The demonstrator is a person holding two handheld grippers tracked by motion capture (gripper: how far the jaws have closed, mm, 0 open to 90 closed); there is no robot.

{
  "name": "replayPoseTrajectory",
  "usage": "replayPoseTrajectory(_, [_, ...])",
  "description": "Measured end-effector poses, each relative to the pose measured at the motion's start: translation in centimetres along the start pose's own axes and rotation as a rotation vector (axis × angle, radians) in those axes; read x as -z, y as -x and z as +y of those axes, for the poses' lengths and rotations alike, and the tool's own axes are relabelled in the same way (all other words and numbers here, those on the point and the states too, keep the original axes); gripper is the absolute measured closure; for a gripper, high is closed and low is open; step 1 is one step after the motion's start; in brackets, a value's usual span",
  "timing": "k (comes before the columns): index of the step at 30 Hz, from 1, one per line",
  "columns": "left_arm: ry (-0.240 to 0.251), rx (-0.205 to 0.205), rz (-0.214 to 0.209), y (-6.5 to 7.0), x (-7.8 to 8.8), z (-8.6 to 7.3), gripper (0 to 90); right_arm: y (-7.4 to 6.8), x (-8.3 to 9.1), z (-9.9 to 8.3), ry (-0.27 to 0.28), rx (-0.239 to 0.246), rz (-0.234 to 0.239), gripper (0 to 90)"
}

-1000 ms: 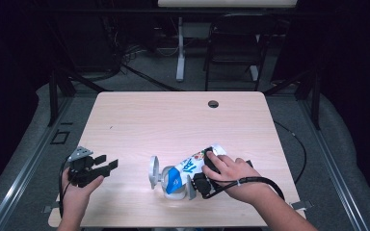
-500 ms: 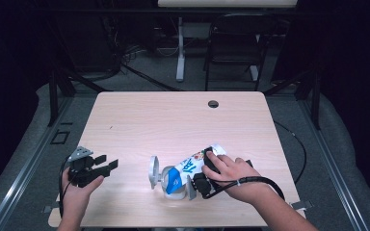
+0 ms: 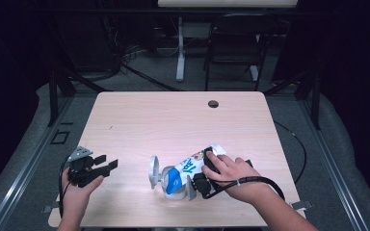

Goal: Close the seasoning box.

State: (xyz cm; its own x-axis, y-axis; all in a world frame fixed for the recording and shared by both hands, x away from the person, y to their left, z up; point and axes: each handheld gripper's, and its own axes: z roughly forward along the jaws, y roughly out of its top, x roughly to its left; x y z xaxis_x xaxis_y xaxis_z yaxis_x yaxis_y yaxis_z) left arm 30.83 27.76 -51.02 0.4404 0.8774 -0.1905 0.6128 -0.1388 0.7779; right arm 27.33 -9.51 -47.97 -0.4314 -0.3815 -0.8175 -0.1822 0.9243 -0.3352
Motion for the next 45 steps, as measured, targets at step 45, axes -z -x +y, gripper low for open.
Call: replayPoseTrajectory(45, [-0.009,0.0,0.0,-0.16,-0.03,-0.07,43.1,-0.04,0.03,-0.01,0.001,0.011,-0.009,49.0])
